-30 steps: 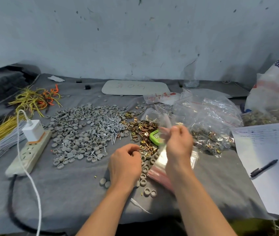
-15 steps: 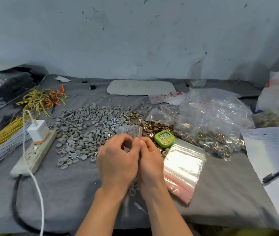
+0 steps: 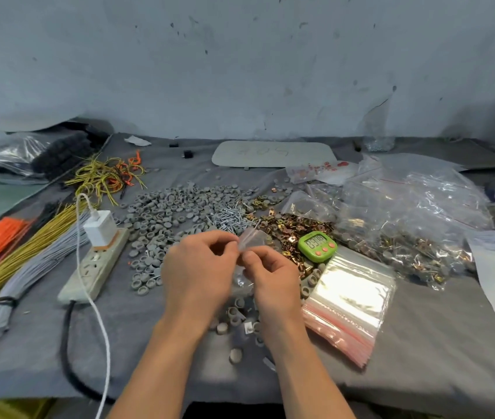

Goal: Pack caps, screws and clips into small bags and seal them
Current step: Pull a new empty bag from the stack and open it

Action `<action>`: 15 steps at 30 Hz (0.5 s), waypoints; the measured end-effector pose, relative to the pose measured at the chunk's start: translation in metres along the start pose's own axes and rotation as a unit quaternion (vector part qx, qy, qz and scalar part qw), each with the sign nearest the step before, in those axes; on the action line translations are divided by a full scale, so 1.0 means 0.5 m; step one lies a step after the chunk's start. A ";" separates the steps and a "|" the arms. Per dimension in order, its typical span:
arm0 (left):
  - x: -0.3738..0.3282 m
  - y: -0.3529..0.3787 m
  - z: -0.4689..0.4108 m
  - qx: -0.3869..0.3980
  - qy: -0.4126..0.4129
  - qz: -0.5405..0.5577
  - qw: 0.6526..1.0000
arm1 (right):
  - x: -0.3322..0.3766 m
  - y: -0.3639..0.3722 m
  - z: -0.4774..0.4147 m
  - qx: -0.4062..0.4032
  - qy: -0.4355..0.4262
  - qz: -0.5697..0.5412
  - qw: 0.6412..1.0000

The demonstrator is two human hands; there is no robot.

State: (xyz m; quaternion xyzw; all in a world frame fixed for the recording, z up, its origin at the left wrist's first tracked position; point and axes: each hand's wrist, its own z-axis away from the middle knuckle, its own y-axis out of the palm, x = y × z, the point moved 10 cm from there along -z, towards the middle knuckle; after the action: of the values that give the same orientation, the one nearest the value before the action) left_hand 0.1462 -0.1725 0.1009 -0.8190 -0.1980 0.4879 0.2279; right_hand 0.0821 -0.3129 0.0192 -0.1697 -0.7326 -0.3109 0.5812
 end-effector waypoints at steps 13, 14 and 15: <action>0.067 0.060 -0.011 0.141 -0.098 0.065 0.983 | 0.011 0.009 -0.010 0.027 0.005 0.027 0.999; 0.068 0.070 -0.009 0.158 -0.102 0.087 0.978 | 0.009 0.007 -0.015 0.026 0.008 0.031 0.999; 0.070 0.081 -0.006 0.171 -0.108 0.113 0.973 | 0.005 0.004 -0.020 0.024 0.014 0.029 0.999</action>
State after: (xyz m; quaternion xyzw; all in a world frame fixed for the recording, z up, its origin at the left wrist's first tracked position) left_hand 0.1684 -0.1872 0.0543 -0.7275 -0.0413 0.6223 0.2858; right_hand 0.0902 -0.3181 0.0233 -0.1725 -0.7268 -0.2789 0.6036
